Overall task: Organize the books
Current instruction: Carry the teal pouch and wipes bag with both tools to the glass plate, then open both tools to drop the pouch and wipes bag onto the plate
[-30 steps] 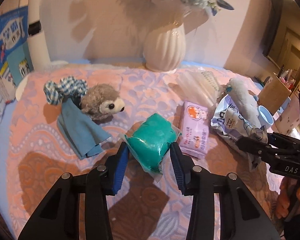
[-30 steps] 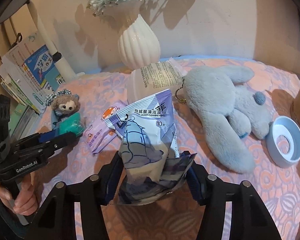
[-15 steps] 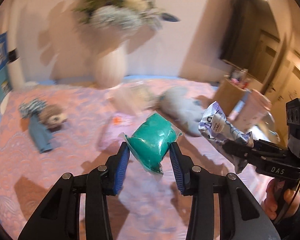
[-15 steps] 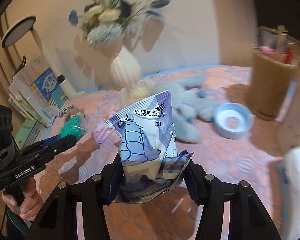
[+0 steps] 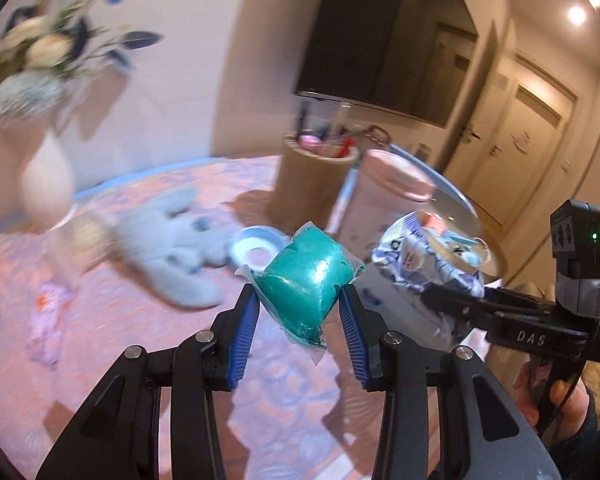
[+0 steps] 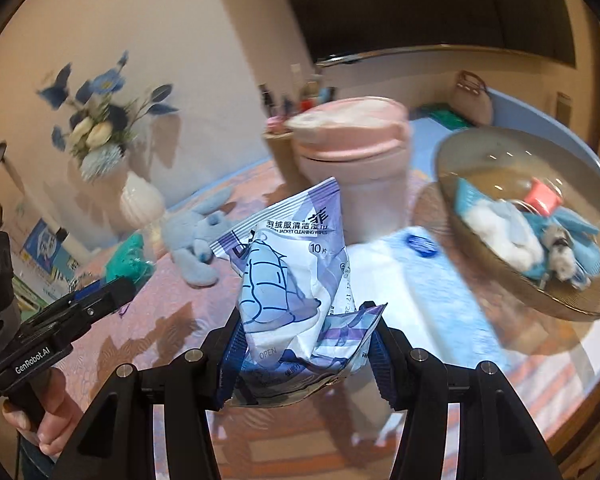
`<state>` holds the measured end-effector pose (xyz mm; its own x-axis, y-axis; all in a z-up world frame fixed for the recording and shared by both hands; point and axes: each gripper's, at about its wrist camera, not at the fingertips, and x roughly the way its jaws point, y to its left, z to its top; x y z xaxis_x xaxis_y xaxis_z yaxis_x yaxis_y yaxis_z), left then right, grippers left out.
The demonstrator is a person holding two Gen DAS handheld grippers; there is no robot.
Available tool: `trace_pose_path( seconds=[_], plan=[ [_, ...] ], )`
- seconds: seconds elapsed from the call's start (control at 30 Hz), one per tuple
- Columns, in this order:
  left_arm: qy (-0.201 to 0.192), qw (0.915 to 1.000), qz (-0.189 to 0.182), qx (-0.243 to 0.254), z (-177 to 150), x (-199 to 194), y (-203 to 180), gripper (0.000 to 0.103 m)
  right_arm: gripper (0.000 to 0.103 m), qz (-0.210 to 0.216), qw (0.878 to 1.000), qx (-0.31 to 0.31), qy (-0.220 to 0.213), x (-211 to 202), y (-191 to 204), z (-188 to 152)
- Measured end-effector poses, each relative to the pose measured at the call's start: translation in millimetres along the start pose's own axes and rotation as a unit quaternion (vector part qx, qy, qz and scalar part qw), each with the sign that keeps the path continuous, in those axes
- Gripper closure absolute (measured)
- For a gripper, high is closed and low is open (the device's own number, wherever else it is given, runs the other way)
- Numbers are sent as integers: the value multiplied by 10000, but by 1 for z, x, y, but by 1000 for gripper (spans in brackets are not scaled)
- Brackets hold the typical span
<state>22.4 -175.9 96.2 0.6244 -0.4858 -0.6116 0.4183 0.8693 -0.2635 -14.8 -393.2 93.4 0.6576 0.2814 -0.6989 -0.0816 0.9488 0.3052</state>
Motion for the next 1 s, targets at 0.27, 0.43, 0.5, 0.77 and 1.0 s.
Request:
trace_pose_path(
  seconds=[0.27, 0.43, 0.5, 0.77, 1.0],
  plan=[
    [78, 9986, -361, 388, 22, 30, -57, 65, 49, -226, 9993, 210, -191, -26, -42, -5],
    [104, 9968, -554, 568, 39, 55, -89, 65, 49, -470, 9966, 490, -464, -46, -81, 6],
    [112, 9959, -648, 624, 44, 63, -100, 65, 49, -556, 9949, 620, -575, -54, -98, 11],
    [227, 9897, -812, 1158, 62, 107, -167, 65, 49, -1026, 9859, 962, -905, -78, -162, 35],
    [205, 9897, -490, 1328, 74, 142, -202, 64, 48, -1124, 9793, 1384, -956, -70, -199, 50]
  ],
)
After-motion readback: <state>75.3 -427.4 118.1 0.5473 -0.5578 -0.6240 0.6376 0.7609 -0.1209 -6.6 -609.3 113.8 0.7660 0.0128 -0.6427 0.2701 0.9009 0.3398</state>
